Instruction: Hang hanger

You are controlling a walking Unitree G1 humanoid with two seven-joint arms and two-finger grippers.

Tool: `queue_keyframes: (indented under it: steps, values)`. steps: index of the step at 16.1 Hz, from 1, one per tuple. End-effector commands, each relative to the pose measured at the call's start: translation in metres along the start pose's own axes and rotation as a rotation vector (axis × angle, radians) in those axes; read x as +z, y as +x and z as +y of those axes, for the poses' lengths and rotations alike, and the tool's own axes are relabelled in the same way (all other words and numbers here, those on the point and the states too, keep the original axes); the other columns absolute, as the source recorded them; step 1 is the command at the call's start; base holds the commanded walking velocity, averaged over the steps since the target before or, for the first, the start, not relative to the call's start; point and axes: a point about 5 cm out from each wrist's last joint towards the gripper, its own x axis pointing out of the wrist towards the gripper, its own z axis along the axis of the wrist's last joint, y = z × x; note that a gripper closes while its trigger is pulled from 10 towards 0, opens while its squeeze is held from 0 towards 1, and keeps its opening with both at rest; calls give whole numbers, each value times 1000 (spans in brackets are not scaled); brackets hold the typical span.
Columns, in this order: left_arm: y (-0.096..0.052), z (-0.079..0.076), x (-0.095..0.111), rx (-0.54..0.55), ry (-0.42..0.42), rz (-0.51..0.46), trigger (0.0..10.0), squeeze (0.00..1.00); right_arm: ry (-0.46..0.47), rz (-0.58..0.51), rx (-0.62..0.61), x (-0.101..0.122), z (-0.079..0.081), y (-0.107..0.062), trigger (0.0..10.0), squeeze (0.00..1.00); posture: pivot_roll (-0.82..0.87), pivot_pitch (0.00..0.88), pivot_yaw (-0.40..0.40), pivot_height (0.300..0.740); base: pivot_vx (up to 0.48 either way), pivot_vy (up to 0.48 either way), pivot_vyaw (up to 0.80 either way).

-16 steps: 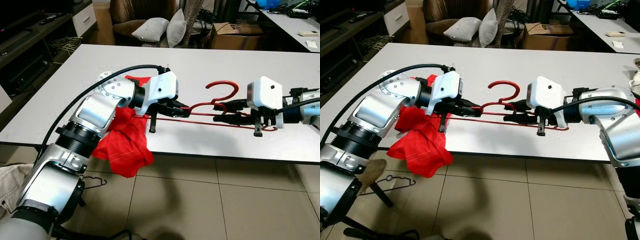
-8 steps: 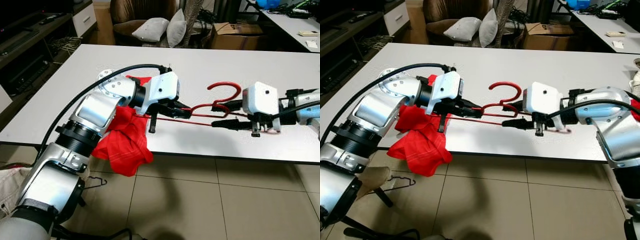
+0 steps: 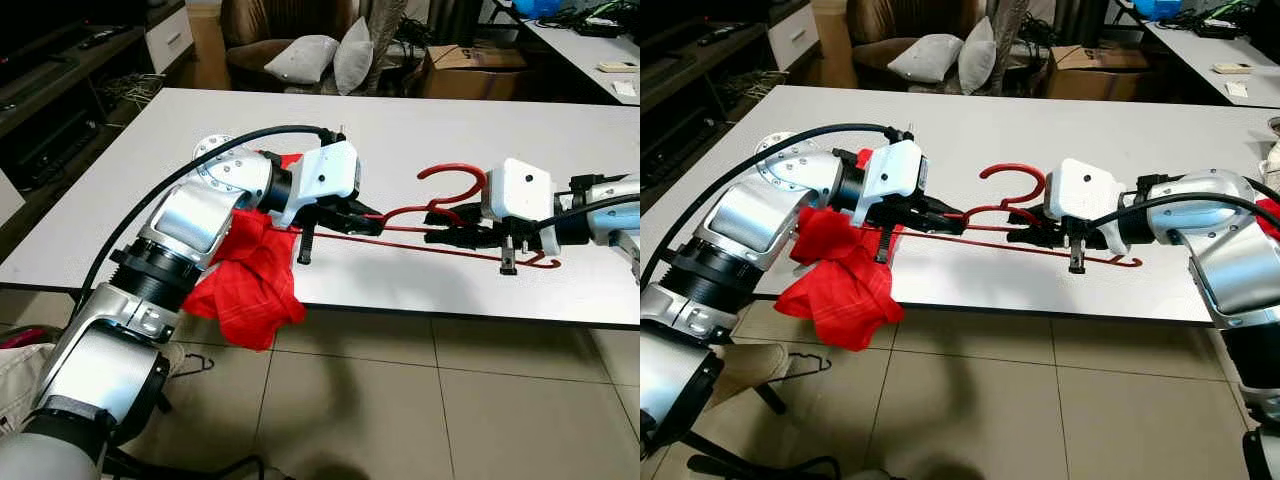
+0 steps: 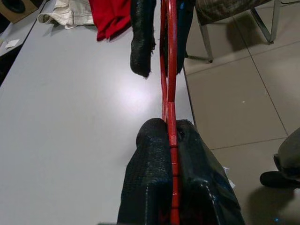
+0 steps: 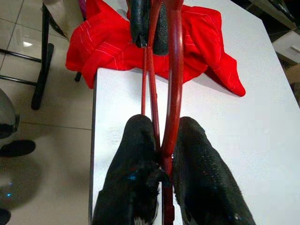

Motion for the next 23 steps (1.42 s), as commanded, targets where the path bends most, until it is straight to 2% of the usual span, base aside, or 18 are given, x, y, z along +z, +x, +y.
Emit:
queue_keyframes:
  steps: [1,8,10,11,12,14,15,16,17,19,20,21,23]
  values:
    - [-2,2,12,-9,46,-13,0,0,-4,-14,-10,4,-3,0,0,0,-83,0,34,740,0,0,0]
    - [-3,4,11,18,50,-25,0,0,-10,-44,2,5,-2,2,0,0,-81,0,31,740,0,0,0]
    - [-3,7,11,49,60,-34,10000,0,-8,-47,13,5,0,1,0,0,-81,0,31,740,0,0,0]
    - [-7,7,12,30,29,-71,10000,831,0,-46,24,3,2,1,0,0,-80,0,29,740,0,0,0]
    - [-8,7,13,21,18,-85,10000,1000,4,-45,26,3,2,1,0,0,-80,0,29,740,0,0,0]
    - [-13,6,19,10,31,-144,10000,1000,21,-14,16,-3,4,0,0,0,-80,0,29,740,0,0,0]
    - [-19,5,28,5,52,-236,10000,761,57,11,16,-10,5,-3,0,0,-78,0,31,740,0,0,0]
    - [-20,5,29,2,46,-255,10000,133,78,10,6,-12,7,-5,0,0,-78,0,33,740,0,0,0]
    - [-23,3,29,-4,22,-274,10000,0,116,11,-3,-15,10,-5,0,0,-78,0,33,740,0,0,0]
    - [-27,2,26,27,-20,-291,10000,0,157,1,-49,-19,14,-7,0,0,-80,0,38,740,0,0,0]
    - [-33,3,20,94,-74,-290,10000,0,207,-13,-134,-25,17,-9,0,0,-81,0,39,740,0,0,0]
    - [-39,6,9,224,-159,-284,10000,0,266,-28,-271,-33,21,-9,0,0,-81,0,37,740,0,0,0]
    - [-43,0,-15,462,-286,-277,10000,0,411,-8,-539,-51,33,-11,0,0,-80,0,39,740,0,0,0]
